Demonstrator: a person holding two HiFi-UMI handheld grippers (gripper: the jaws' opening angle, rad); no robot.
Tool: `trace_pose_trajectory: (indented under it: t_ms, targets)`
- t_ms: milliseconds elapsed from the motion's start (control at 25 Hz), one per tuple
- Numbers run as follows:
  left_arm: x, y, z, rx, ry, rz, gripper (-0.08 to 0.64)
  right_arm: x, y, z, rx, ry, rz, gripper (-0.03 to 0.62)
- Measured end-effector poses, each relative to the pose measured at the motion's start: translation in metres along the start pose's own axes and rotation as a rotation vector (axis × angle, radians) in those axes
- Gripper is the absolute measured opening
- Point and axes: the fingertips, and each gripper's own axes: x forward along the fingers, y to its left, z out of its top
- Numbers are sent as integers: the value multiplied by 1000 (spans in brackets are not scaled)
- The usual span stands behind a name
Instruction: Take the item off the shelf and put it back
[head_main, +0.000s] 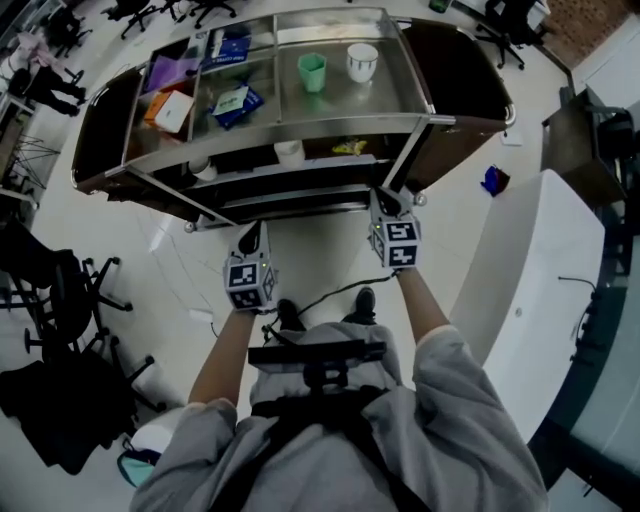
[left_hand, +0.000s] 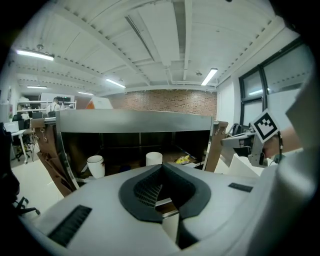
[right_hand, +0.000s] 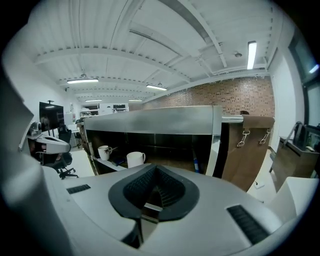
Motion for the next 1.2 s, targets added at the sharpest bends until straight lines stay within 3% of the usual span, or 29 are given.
trace_pose_trajectory:
  t_ms: [600,1200]
  targets:
    - [-50,35,-8,-27,-13,61,6,-61,21,-31,92,17,-9,9]
    - [-71,50,-11,-85,-56,101,6,-78,26,-41,84,18,-19,8]
